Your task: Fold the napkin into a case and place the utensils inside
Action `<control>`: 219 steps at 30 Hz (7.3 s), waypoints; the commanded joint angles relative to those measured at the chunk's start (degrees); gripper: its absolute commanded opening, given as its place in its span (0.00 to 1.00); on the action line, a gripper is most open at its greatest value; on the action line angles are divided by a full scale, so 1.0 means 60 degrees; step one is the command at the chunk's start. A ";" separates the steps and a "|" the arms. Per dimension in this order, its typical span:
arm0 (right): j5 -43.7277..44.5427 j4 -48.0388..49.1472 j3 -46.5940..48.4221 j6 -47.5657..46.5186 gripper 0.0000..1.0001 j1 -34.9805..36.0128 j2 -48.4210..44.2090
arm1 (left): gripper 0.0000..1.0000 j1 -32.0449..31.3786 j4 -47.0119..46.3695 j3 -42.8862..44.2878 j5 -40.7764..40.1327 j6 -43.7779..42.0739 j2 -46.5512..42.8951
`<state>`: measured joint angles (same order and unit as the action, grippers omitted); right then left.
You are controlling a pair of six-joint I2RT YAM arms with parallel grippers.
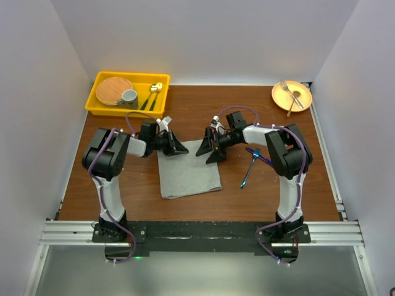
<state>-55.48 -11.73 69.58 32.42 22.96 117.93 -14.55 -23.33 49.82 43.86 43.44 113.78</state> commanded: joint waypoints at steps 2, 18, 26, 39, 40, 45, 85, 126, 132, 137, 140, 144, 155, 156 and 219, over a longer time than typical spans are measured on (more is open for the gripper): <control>0.0181 -0.1895 0.0049 -0.1434 0.98 0.0011 -0.0025 | 0.00 0.0241 0.0505 0.0295 -0.0542 -0.0399 0.0226; -0.1665 0.0695 -0.1196 -0.0261 0.98 0.1593 -0.1639 | 0.00 0.0242 0.0227 -0.0041 -0.0278 -0.0545 0.0139; -0.1812 -0.0564 -0.1518 -0.2399 0.98 0.1593 -0.0569 | 0.00 0.0315 0.0387 -0.0218 -0.0220 -0.0824 0.0182; -0.2266 -0.2219 -0.1021 -0.3310 0.98 0.1564 -0.1327 | 0.00 0.0491 0.0578 0.0016 -0.0161 -0.0897 0.0388; -0.2310 -0.2249 -0.1021 -0.3222 0.98 0.1578 -0.1750 | 0.00 0.0491 0.0564 0.0031 -0.0146 -0.0912 0.0388; -0.2310 -0.2016 -0.1474 -0.2475 0.98 0.1753 -0.2545 | 0.00 0.0476 0.0446 -0.0057 -0.0161 -0.0868 0.0388; -0.2442 -0.2279 0.1279 -0.2840 0.98 0.0802 0.0208 | 0.00 0.0417 0.0856 0.0222 0.0044 -0.1264 0.0432; -0.2501 0.1006 0.3256 0.0501 0.98 -0.0047 0.2816 | 0.01 0.0417 0.1239 0.0794 0.0688 -0.2098 0.0433; -0.2282 -0.0460 0.4427 -0.0466 0.98 -0.0033 0.2247 | 0.25 0.0564 0.0637 0.0369 0.1362 -0.2127 -0.1381; -0.1828 -0.2829 0.4633 -0.2439 0.94 0.0055 0.0708 | 0.34 0.0608 0.3633 0.0923 0.1099 -0.6366 -0.3153; -0.1098 -0.5483 0.4284 -0.4580 0.71 0.0259 -0.0007 | 0.32 0.0608 0.6213 0.1174 0.0793 -1.0234 -0.3740; -0.0188 -0.5869 0.2148 -0.5242 0.30 0.0874 -0.1211 | 0.16 0.0520 0.7958 0.0693 0.0119 -1.3605 -0.4372; 0.2126 -0.5267 0.0326 -0.5141 0.00 0.1154 -0.0935 | 0.00 -0.1075 0.7727 -0.1445 -0.2122 -1.5590 -0.5427; 0.2447 -0.5267 0.0457 -0.5155 0.00 0.1154 -0.0746 | 0.00 -0.1280 0.7538 -0.1593 -0.2472 -1.5575 -0.5486; 0.2890 -0.4916 0.1485 -0.6415 0.36 0.0978 -0.0026 | 0.31 -0.8035 0.5471 -0.3631 -0.3970 -1.4272 -0.7434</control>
<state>-40.10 -43.40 80.31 -5.93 28.45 119.13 -62.39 11.44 28.23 19.62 -42.70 68.88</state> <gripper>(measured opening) 0.362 0.333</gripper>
